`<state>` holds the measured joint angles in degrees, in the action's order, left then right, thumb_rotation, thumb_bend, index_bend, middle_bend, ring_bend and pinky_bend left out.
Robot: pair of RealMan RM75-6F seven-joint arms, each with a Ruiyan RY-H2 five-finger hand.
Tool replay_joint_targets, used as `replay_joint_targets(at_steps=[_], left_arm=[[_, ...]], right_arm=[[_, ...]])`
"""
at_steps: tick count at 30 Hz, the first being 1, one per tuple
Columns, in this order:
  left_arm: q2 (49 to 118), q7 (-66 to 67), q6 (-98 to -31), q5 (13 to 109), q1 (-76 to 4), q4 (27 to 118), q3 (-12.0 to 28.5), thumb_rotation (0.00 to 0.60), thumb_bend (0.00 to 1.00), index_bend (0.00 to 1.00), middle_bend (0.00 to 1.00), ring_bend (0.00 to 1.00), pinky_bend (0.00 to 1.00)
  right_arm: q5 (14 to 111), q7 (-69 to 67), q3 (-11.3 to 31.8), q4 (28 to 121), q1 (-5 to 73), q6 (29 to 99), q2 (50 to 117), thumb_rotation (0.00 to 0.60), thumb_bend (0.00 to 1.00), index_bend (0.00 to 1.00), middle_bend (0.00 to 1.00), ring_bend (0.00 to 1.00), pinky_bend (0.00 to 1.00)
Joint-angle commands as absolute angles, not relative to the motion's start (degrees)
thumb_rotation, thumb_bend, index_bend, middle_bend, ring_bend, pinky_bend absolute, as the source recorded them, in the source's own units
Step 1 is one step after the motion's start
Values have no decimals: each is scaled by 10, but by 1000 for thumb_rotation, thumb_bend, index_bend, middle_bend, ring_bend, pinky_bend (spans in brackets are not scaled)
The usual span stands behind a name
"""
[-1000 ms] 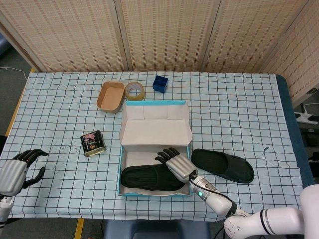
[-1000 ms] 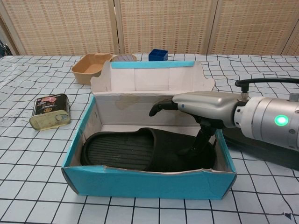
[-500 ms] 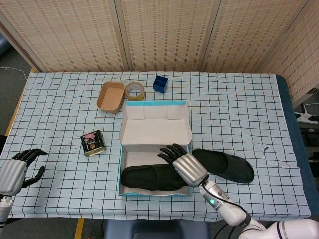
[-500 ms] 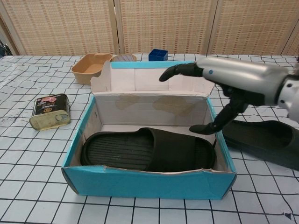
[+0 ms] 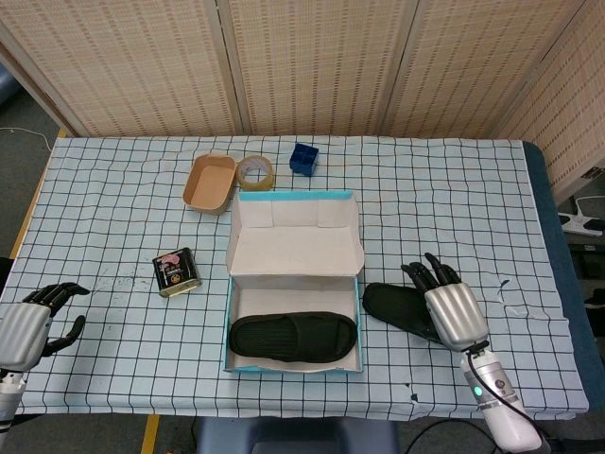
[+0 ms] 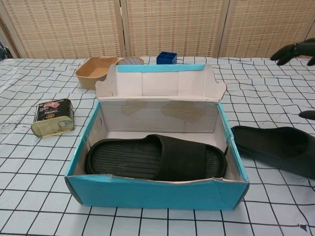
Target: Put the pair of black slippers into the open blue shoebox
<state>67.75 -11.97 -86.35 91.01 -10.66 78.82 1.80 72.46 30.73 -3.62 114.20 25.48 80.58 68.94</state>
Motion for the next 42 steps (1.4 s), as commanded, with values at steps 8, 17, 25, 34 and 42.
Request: replay_joint_targets(at_steps=[8,17,25,34,42], left_arm=[[678,-119,-864,912,-106,788,17,600,422,332,308,306,444],[676,-126,-863,911,-106,788,18,600,421,333,308,306,444],[672,-142,-858,911,-107,790,16,600,422,333,308,306,443],[677,-124,-858,903,-106,785,21,600,422,333,308,306,443],[678,-119,-858,905,-106,787,20,600,422,332,308,306,444]], right_arm=[[647,297,-39,1103,250,713,661,600,93,89,140,0,78],[613,319,-31,1072,249,690,677,600,64,61,122,0,72],[594,321,-20,1042,253,669,690,600,62,52,108,0,65],[604,310,-17,1005,248,660,718,600,62,52,103,0,65],[604,291,-17,993,247,636,720,600,61,52,103,0,65]])
